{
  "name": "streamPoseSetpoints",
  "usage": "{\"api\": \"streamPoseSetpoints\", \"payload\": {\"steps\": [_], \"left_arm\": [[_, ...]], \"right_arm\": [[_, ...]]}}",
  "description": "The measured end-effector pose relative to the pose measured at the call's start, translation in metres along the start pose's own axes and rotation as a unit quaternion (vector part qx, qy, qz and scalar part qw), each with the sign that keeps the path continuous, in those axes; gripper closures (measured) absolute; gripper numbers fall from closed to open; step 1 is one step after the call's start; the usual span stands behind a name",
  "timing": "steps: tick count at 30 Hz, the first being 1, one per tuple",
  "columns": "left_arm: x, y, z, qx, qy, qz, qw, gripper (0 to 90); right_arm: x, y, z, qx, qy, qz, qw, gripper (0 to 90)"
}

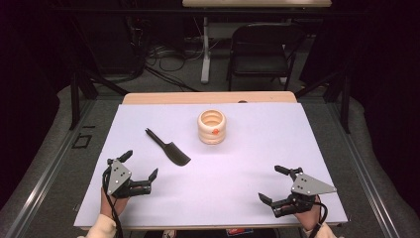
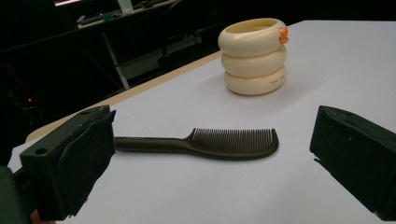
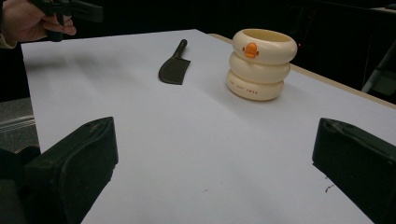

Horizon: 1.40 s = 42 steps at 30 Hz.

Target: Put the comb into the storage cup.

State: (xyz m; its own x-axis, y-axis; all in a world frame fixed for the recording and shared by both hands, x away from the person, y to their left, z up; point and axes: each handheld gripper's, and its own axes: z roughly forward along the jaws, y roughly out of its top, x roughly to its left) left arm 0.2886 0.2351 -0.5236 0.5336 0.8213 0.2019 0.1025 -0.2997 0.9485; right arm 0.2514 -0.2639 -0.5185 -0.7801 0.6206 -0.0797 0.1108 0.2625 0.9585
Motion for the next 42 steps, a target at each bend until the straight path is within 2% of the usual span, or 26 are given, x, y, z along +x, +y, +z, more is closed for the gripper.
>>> {"api": "streamPoseSetpoints", "payload": {"steps": [22, 28, 42], "left_arm": [[0.014, 0.009, 0.025, 0.023, 0.009, -0.008, 0.9997, 0.2], [0.021, 0.011, 0.035, 0.04, 0.018, -0.004, 0.999, 0.6], [0.033, 0.011, 0.058, 0.073, 0.014, -0.013, 0.9971, 0.0]], "right_arm": [[0.0, 0.0, 0.0, 0.003, -0.001, -0.003, 1.0, 0.0], [0.0, 0.0, -0.001, 0.003, -0.001, -0.003, 1.0, 0.0], [0.0, 0.0, 0.0, 0.005, 0.0, -0.003, 1.0, 0.0]]}}
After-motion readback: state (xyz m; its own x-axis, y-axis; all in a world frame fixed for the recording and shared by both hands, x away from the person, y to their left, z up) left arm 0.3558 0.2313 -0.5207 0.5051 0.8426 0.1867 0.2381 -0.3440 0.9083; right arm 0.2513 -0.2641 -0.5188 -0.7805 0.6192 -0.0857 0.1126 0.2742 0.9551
